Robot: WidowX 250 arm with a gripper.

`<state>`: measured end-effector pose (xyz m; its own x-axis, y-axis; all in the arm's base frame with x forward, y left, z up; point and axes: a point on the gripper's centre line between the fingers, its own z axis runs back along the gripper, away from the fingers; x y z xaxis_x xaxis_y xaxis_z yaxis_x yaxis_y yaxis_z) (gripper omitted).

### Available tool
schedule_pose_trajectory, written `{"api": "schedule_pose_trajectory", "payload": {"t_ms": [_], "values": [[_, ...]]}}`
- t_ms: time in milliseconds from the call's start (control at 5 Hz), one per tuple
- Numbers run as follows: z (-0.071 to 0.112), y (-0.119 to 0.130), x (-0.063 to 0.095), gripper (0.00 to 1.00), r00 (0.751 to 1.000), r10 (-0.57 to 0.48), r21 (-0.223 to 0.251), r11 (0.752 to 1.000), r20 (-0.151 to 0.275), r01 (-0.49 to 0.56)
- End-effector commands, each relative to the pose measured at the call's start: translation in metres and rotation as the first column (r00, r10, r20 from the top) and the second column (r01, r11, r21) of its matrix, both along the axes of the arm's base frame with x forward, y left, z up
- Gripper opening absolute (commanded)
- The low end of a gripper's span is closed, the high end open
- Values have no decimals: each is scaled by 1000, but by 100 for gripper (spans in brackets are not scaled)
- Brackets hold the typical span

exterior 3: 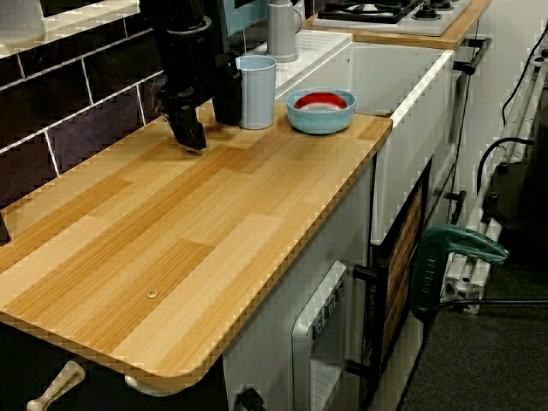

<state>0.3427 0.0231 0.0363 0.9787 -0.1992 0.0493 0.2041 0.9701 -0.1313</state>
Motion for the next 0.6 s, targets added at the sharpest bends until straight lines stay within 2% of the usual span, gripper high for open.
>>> {"api": "schedule_pose_trajectory", "payload": {"t_ms": [0,200,400], "values": [[40,5,-12,100,998,7,-19,1000,69,-6],[52,14,-13,100,996,-12,-6,1000,83,13],[69,22,-13,100,994,-4,-28,1000,109,7]]}}
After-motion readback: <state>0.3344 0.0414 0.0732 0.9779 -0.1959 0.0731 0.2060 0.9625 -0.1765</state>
